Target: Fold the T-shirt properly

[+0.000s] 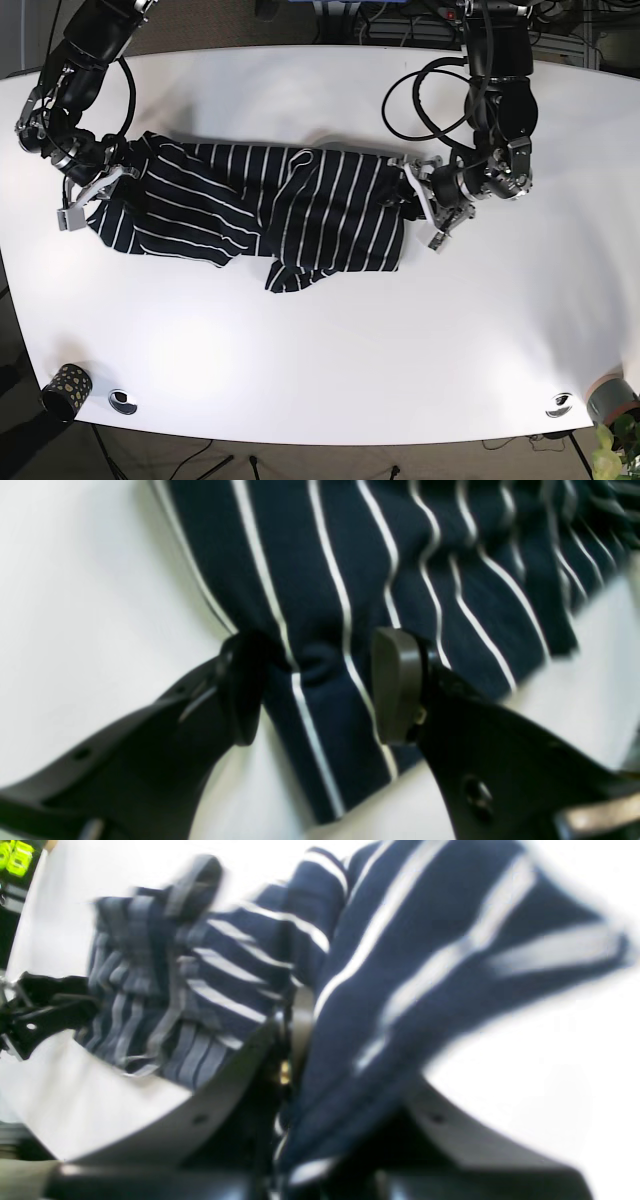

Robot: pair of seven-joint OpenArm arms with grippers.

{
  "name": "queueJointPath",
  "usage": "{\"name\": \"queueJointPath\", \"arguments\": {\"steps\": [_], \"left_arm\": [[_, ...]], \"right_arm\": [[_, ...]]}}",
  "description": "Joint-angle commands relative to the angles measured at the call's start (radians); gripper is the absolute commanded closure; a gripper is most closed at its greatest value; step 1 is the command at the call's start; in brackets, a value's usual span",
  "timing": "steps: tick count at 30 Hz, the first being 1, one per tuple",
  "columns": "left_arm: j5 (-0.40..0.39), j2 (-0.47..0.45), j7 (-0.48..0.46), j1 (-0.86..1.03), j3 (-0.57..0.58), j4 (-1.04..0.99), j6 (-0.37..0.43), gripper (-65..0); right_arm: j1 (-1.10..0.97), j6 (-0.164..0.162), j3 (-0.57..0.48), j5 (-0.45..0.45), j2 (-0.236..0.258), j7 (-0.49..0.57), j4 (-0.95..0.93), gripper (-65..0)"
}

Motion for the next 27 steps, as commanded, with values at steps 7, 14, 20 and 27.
{"name": "queueJointPath", "arguments": {"steps": [7, 14, 20, 27], "left_arm": [[0.028, 0.109, 0.048, 0.012, 0.092, -0.001, -0.001, -31.1], [0.028, 0.138, 0.048, 0.012, 0.18, -0.001, -0.001, -31.1], [0.024, 0.132, 0.047, 0.022, 0.226, -0.001, -0.001, -31.1], [0.022, 0.131, 0.047, 0.032, 0.224, 0.0, -0.001, -31.1]], "right_arm": [[-0.013, 0.008, -0.119, 0.023, 0.007, 0.007, 0.249, -0.2], [0.022, 0.008, -0.237, 0.005, -0.076, 0.012, 0.272, -0.2], [0.071, 0.008, -0.329, -0.139, -0.174, 0.038, 0.206, -0.2], [0.103, 0.008, -0.448, -0.284, -0.2, 0.064, 0.196, -1.9]]}}
